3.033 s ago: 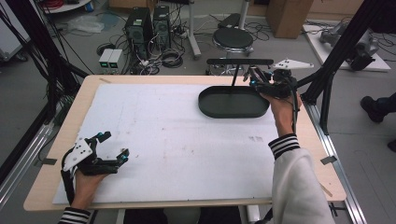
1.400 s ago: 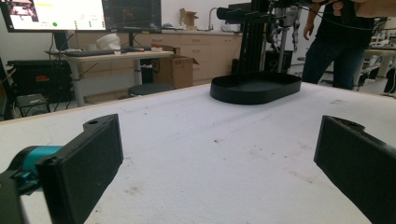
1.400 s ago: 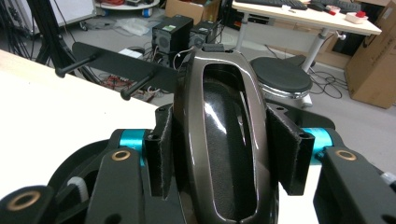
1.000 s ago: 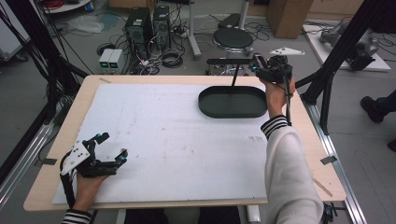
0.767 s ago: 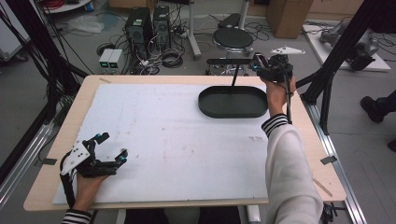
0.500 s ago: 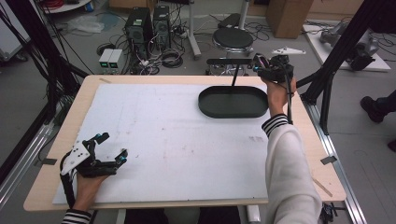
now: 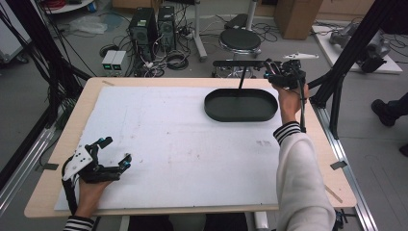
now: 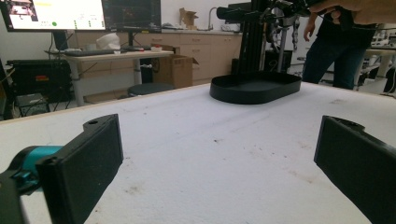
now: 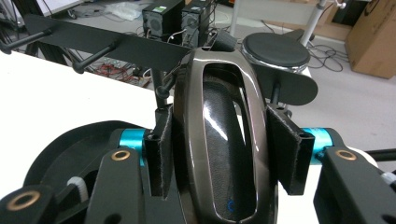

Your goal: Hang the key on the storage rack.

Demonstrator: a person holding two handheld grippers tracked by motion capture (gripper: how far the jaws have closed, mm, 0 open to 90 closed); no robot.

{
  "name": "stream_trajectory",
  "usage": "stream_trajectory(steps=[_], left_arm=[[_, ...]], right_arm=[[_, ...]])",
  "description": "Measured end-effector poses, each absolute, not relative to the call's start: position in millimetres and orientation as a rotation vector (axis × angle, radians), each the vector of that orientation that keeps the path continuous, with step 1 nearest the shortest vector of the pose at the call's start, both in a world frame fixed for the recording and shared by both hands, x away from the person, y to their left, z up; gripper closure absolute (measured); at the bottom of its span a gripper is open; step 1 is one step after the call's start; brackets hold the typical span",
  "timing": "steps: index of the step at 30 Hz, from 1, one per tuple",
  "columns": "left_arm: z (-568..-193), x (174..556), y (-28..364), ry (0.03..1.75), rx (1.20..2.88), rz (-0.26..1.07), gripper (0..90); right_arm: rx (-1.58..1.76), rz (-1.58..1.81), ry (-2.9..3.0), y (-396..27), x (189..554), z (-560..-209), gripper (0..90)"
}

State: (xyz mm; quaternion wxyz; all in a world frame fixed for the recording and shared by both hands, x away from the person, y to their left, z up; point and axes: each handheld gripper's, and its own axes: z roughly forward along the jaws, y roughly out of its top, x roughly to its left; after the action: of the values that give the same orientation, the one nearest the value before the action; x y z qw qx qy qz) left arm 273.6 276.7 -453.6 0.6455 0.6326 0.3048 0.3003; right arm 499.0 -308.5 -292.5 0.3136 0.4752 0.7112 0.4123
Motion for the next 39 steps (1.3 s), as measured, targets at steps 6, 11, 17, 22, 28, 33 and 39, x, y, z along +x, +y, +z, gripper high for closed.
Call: stream_trajectory(steps=[6, 11, 17, 22, 28, 33, 39], left_arm=[[-454, 274, 277, 0.694, 1.439, 0.685, 1.7], [-454, 274, 277, 0.693, 1.438, 0.685, 1.7], [-454, 274, 277, 0.693, 1.439, 0.684, 1.7], [-454, 274, 277, 0.693, 1.438, 0.683, 1.7], [-454, 273, 276, 0.694, 1.438, 0.682, 1.7], [-454, 273, 277, 0.693, 1.438, 0.683, 1.7], [-454, 273, 277, 0.693, 1.437, 0.682, 1.7]], right_arm=[[1.254, 1.067, 1.888, -310, 496, -294, 48.0], [1.297, 1.070, 1.900, -317, 494, -309, 48.0], [1.322, 1.069, 1.888, -325, 492, -326, 48.0], [1.329, 1.073, 1.907, -323, 494, -340, 47.9], [1.347, 1.090, 1.926, -319, 498, -356, 47.9], [1.342, 1.092, 1.933, -317, 501, -361, 47.8], [1.361, 1.119, 1.943, -318, 503, -363, 35.9]])
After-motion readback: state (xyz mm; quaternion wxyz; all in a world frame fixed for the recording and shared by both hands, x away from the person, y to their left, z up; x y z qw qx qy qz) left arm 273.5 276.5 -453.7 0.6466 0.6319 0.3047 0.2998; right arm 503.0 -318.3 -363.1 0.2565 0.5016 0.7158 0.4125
